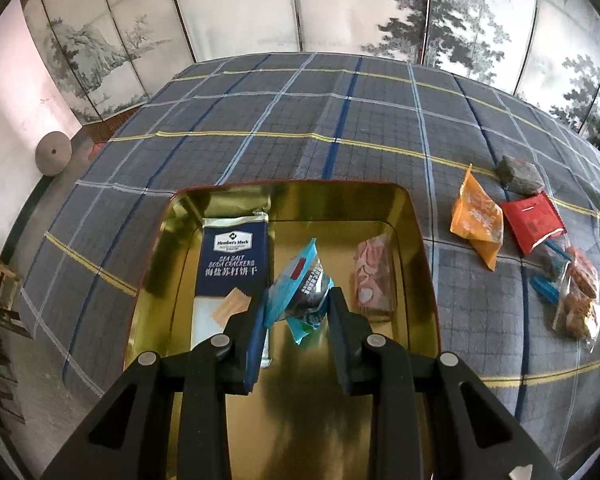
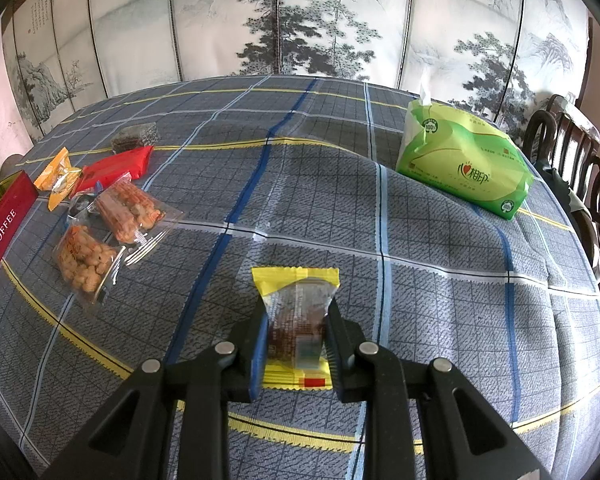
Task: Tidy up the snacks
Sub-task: 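Drop the blue candy into the gold tin with the left gripper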
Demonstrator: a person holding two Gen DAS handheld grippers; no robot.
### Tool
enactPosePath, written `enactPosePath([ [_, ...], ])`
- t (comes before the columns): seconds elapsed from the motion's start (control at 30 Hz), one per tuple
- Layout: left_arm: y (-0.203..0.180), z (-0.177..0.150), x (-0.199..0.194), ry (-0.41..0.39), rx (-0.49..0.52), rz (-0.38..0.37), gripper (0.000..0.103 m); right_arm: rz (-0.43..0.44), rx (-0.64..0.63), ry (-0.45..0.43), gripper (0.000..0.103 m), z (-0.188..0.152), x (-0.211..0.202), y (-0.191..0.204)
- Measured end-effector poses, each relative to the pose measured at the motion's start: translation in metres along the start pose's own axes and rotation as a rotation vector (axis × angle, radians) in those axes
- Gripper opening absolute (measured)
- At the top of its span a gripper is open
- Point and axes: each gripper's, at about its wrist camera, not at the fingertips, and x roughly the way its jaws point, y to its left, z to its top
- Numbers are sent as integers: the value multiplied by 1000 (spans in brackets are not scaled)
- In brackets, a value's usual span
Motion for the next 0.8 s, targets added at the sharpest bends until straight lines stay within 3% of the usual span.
enactPosePath([
  [0.8, 9, 23, 26, 56, -22, -3, 32, 0, 0, 0, 25, 0, 0, 0],
])
